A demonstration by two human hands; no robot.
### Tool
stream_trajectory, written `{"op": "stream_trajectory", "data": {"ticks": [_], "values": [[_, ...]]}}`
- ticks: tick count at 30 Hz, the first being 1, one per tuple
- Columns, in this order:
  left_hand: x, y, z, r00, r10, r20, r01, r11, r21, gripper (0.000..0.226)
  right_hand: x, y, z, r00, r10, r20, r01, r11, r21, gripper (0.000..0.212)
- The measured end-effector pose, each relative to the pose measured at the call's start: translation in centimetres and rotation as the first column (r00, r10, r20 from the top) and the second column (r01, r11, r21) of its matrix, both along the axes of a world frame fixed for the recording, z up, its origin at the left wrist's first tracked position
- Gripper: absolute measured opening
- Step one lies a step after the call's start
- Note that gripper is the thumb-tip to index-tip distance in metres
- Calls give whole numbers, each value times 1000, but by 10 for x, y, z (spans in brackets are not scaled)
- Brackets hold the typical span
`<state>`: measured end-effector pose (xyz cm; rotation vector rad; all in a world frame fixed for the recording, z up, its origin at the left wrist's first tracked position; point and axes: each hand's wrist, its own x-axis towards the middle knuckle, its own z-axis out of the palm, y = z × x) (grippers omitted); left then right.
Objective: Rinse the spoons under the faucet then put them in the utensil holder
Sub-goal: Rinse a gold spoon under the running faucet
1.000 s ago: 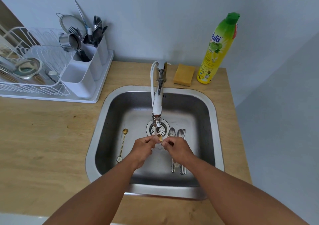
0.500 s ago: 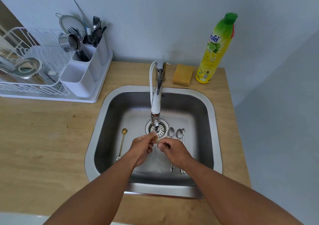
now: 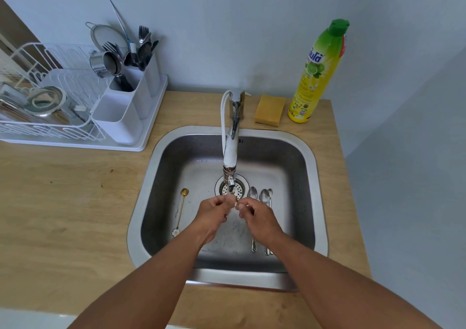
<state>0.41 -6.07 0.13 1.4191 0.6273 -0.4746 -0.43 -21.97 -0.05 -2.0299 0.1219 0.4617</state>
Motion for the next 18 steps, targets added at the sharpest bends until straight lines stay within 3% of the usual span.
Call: {"op": "stream_trajectory", "data": {"ticks": [7, 10, 13, 16, 18], "values": [[9, -6, 9, 998, 38, 44, -40, 998, 57, 13, -7, -1, 1, 985, 154, 80, -135, 969, -208, 13], [15, -7, 12, 999, 5, 39, -9, 995, 97, 15, -9, 4, 2, 988, 121, 97, -100, 975, -197, 14], [20, -4, 11, 998, 57, -6, -57, 998, -27, 18, -6, 7, 3, 995, 49, 84, -40, 993, -110, 14], [16, 0, 9, 1000, 23, -19, -26, 980, -195, 19, 0, 6, 1, 999, -6, 46, 6, 1000, -10, 18], [14, 1, 6, 1000, -13, 3, 13, 975, -222, 23, 3, 5, 1, 1000, -19, 22, 18, 1000, 23, 24]]}}
